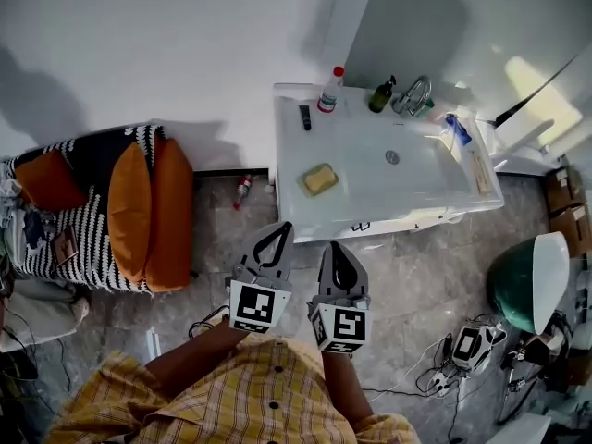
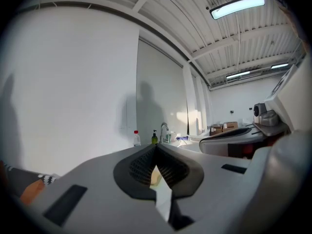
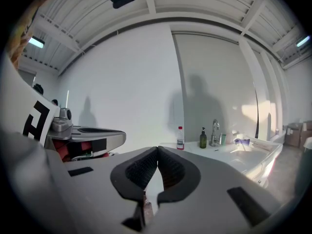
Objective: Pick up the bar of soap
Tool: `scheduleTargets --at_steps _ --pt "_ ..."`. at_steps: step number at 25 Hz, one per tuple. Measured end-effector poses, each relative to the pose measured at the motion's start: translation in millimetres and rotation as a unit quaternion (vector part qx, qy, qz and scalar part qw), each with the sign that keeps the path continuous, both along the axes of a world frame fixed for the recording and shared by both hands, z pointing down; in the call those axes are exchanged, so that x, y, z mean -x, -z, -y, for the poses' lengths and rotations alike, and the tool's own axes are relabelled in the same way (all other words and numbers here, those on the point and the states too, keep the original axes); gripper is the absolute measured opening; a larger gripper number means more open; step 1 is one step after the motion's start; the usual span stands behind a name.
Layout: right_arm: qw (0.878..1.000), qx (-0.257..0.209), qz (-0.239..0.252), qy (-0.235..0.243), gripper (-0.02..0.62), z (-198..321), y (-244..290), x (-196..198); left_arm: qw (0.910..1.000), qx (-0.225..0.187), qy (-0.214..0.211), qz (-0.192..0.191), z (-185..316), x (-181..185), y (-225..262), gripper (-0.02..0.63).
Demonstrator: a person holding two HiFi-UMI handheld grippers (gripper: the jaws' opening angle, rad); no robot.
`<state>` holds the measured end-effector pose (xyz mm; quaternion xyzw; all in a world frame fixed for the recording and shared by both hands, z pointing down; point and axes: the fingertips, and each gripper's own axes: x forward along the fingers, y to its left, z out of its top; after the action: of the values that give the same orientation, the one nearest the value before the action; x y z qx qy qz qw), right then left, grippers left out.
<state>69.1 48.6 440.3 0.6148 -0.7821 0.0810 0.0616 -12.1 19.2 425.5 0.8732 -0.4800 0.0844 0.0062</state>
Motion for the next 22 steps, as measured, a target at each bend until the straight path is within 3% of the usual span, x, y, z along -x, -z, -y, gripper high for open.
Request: scheduleTargets --at_steps 10,16,22 --pt "1.000 0.002 0.000 -0.016 0.018 148 17 14 0.9997 0.008 -0.024 0.008 146 6 9 0.011" --pt "1.000 0.019 0.002 -0.024 0.018 178 12 -9 0.9991 0.027 -0.028 0.015 174 -11 -5 0.011" --pt "1.000 0.023 -0.006 0.020 0.018 203 8 -30 0.9997 0.015 -0.003 0.022 196 -35 4 0.011"
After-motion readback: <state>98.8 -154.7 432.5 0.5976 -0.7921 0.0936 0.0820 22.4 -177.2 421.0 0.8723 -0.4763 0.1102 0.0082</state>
